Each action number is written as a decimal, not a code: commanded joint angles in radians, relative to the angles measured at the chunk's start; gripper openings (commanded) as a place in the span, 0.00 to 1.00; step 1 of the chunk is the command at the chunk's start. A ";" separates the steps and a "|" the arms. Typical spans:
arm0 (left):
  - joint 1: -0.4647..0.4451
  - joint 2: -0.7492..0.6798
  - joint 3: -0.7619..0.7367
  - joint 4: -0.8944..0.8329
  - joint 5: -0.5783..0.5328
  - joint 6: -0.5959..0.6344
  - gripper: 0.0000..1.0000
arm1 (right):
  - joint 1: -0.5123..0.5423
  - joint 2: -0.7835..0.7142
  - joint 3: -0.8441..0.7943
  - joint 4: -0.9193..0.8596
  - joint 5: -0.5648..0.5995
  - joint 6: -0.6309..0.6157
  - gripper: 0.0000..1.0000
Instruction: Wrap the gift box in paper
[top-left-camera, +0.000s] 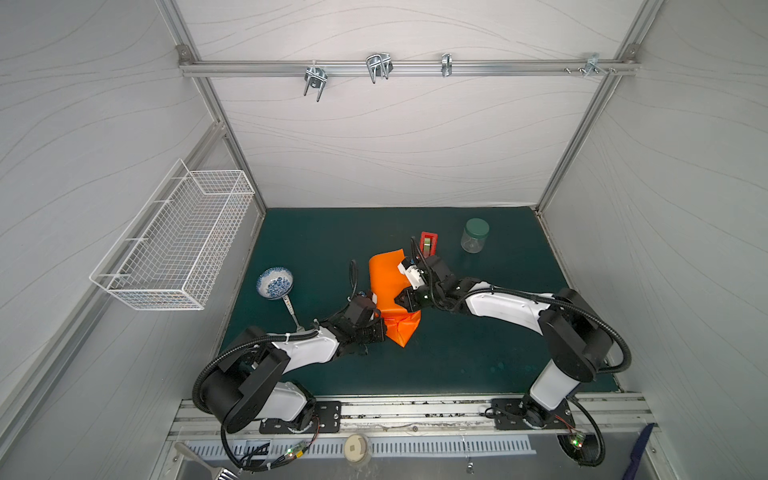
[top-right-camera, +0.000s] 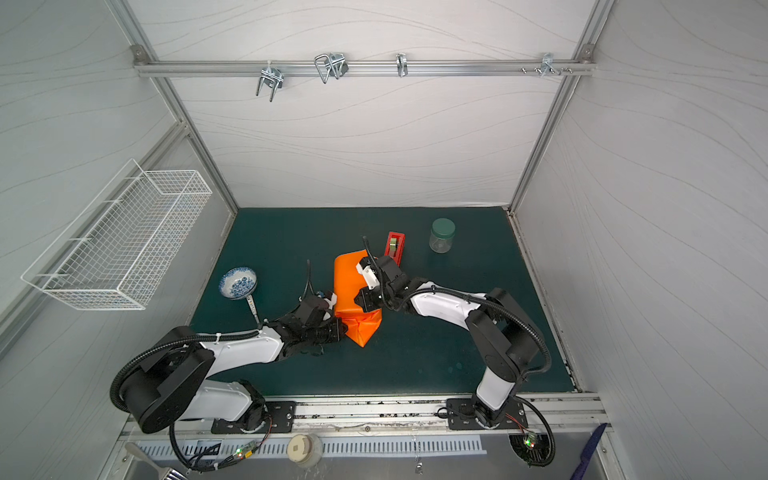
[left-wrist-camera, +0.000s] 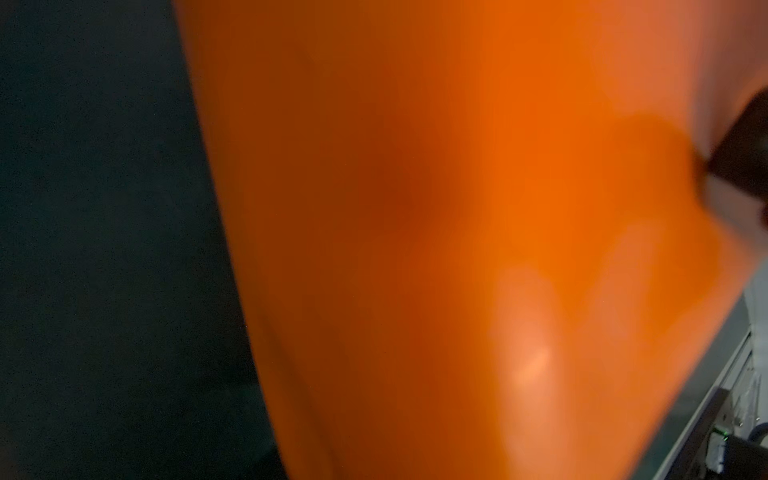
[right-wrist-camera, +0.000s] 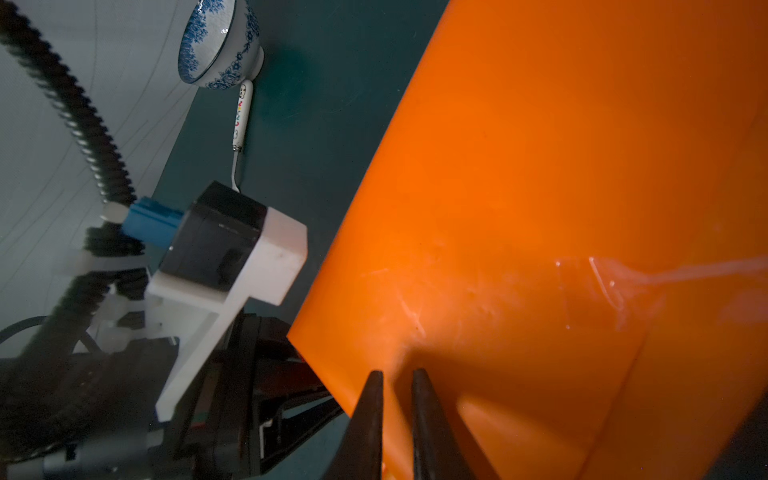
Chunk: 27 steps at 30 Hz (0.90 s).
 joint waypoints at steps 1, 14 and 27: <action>-0.016 -0.017 -0.015 -0.026 -0.027 0.003 0.08 | 0.000 0.024 -0.027 -0.054 -0.007 0.012 0.17; -0.065 0.005 -0.006 -0.041 -0.023 0.021 0.04 | 0.000 0.022 -0.026 -0.052 -0.009 0.018 0.16; -0.152 0.027 0.017 -0.077 -0.044 0.051 0.03 | 0.000 0.022 -0.022 -0.045 -0.014 0.026 0.16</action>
